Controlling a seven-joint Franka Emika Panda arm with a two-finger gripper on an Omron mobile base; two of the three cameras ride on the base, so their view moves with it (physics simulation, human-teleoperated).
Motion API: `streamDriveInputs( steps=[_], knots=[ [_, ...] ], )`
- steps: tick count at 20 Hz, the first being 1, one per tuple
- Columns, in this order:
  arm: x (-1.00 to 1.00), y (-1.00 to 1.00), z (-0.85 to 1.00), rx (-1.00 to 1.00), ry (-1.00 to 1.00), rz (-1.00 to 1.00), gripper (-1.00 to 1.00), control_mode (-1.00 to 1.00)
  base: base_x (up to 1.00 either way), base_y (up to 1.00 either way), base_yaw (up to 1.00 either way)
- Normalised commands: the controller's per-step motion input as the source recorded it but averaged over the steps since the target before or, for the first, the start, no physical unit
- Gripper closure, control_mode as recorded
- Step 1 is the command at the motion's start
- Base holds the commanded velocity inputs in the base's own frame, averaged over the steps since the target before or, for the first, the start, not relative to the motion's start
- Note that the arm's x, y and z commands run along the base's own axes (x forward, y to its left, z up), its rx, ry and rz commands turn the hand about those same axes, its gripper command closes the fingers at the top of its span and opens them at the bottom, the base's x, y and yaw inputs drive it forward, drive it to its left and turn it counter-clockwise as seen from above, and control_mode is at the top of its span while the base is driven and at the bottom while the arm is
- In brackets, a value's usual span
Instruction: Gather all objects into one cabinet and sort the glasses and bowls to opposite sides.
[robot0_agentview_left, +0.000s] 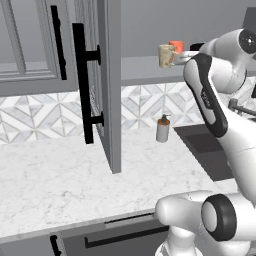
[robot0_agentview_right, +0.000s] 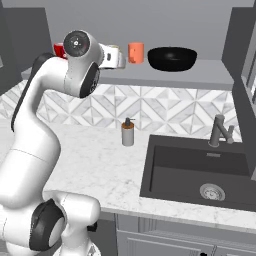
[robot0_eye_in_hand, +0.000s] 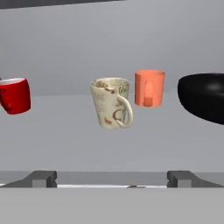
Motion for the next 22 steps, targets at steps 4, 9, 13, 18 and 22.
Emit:
streamDriveInputs(
  steps=[4,9,13,18,22],
  knots=[
    [0.2,0.0,0.0,0.0,0.0,0.0,-1.0,-1.0,0.0,0.0,0.0],
    [0.21,0.0,0.0,0.01,0.0,0.0,-1.0,-1.0,0.0,0.0,0.0],
    [0.3,0.0,0.0,0.04,0.0,0.0,-1.0,-1.0,0.0,0.0,0.0],
    [0.25,-0.02,0.0,0.02,0.0,0.05,-1.0,-1.0,0.0,0.0,0.0],
    [0.21,0.0,0.0,0.0,0.0,0.11,-1.0,-1.0,0.0,0.0,0.0]
  ],
)
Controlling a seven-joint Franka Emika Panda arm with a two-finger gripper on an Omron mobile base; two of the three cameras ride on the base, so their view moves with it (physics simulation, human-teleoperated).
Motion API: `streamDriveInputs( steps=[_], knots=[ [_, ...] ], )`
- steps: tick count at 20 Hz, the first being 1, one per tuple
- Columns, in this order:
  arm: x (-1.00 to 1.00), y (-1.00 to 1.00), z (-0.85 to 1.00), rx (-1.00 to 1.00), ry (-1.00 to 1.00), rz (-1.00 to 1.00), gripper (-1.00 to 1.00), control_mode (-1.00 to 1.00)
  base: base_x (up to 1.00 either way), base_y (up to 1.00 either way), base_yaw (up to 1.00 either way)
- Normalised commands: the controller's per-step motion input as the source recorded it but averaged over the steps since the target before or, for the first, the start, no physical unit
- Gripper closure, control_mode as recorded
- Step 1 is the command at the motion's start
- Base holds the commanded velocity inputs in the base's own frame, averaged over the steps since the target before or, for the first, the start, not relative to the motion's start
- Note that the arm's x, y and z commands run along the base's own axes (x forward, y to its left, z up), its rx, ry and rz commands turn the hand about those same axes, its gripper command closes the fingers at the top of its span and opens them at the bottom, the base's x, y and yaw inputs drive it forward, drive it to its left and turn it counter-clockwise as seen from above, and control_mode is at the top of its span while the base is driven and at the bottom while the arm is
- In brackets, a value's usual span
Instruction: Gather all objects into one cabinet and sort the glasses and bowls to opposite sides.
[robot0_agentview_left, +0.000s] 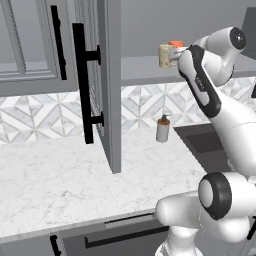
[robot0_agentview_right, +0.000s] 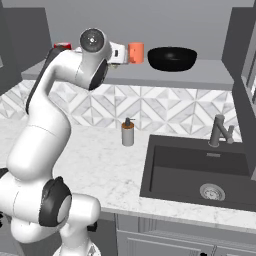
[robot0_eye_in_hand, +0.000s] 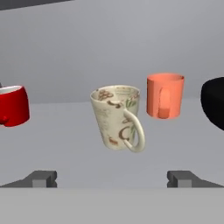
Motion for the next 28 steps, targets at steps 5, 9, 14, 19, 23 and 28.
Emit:
streamDriveInputs(
  steps=[5,9,14,19,23,28],
  knots=[
    [0.21,0.0,0.0,0.0,0.0,0.1,-1.0,-1.0,0.0,0.0,0.0],
    [0.11,0.0,0.0,0.0,0.0,0.05,-1.0,-1.0,0.0,0.0,0.0],
    [0.12,-0.02,0.0,0.0,0.0,0.0,-1.0,-1.0,0.0,0.0,0.0],
    [0.23,-0.06,0.0,0.0,0.0,0.0,-1.0,-1.0,0.0,0.0,0.0],
    [0.27,-0.09,-0.02,-0.01,0.0,0.0,-1.0,-1.0,0.0,0.0,0.0],
    [0.21,-0.01,-0.02,-0.02,0.0,0.0,-1.0,-1.0,0.0,0.0,0.0]
  ],
)
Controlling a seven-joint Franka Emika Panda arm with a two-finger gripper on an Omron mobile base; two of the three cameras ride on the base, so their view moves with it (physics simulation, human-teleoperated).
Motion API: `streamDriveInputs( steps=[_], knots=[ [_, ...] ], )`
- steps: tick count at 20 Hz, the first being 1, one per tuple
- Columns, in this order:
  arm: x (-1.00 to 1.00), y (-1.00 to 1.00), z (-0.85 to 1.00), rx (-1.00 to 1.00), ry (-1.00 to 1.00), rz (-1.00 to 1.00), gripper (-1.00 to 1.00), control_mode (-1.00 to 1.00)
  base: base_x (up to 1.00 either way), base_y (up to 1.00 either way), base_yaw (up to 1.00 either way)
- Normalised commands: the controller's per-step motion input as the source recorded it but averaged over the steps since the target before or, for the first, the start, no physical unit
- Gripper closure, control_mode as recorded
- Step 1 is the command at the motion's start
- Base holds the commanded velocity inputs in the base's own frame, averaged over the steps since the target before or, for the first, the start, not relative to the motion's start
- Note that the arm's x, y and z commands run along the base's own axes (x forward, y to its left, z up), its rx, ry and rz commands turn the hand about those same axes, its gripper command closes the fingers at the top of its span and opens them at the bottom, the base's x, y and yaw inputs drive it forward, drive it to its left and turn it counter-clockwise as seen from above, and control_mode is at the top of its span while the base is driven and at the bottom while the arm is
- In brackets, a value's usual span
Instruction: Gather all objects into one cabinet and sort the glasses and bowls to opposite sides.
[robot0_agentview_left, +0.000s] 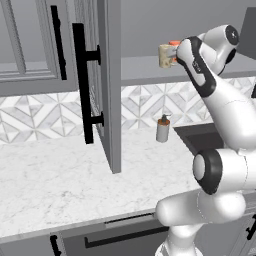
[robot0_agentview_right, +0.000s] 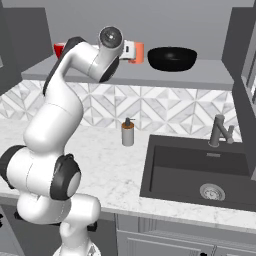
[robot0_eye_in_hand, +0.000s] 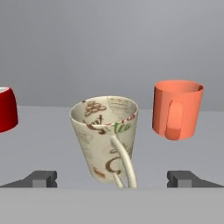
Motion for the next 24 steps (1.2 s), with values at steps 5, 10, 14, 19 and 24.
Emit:
streamDriveInputs(
  steps=[5,10,14,19,24],
  knots=[
    [0.16,0.0,-0.07,-0.03,0.0,0.0,-1.0,-1.0,0.0,0.0,0.0],
    [0.09,0.0,-0.03,-0.03,0.0,0.0,-1.0,-1.0,0.0,0.0,0.0],
    [0.09,0.0,-0.03,-0.01,0.0,0.0,-1.0,-1.0,0.0,0.0,0.0],
    [0.11,0.02,-0.11,-0.02,0.0,0.0,-1.0,-1.0,0.0,0.0,0.0],
    [0.06,0.06,-0.19,-0.03,0.0,0.0,-1.0,-1.0,0.0,0.0,0.0]
  ],
)
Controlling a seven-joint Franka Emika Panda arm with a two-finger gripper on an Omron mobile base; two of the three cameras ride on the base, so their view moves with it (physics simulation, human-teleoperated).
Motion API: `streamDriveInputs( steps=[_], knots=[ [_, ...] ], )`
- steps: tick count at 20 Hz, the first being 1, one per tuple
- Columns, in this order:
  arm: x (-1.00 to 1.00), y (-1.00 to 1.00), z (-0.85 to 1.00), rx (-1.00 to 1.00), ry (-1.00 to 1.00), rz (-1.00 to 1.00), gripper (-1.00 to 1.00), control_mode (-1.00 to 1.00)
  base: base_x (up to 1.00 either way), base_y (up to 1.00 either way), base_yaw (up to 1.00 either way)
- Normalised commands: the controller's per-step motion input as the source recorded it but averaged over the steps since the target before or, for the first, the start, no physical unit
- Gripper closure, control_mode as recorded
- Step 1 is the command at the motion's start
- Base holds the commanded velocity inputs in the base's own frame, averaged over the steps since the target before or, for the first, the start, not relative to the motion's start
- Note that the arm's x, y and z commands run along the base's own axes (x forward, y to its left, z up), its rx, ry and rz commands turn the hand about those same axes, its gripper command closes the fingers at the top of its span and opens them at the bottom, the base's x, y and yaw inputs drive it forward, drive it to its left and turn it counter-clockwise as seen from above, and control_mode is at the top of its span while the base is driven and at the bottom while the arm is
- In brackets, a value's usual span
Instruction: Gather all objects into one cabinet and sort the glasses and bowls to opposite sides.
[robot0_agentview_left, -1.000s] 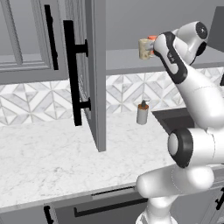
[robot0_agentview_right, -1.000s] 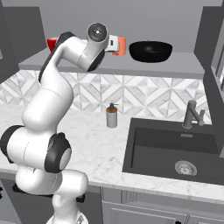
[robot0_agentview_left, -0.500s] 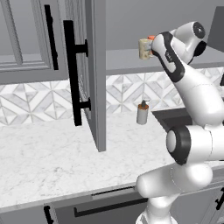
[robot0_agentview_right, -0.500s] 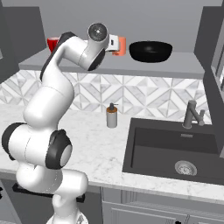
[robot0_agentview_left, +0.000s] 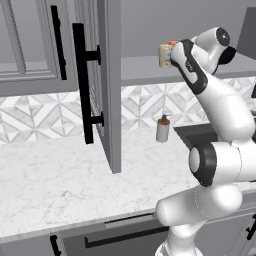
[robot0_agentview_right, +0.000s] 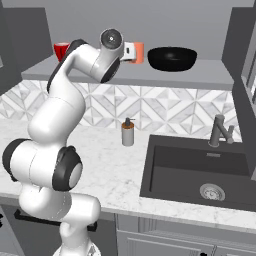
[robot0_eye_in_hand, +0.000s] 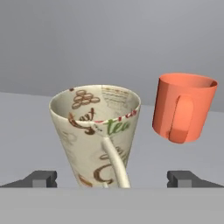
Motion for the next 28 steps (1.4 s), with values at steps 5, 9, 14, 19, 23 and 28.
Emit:
streamDriveInputs(
  steps=[5,9,14,19,23,28],
  knots=[
    [0.08,0.04,-0.01,0.0,0.0,0.0,1.0,-1.0,0.0,0.0,0.0],
    [0.03,0.06,0.0,0.0,0.0,0.0,1.0,-1.0,0.0,0.0,0.0],
    [0.0,0.0,0.0,0.0,0.0,0.0,1.0,-1.0,0.0,0.0,0.0],
    [0.0,0.0,0.0,0.0,0.0,0.0,1.0,-1.0,0.0,0.0,0.0],
    [0.0,0.0,0.0,0.0,0.0,0.0,1.0,-1.0,0.0,0.0,0.0],
    [-0.01,0.0,0.0,0.0,0.0,0.0,1.0,-1.0,0.0,0.0,0.0]
  ],
)
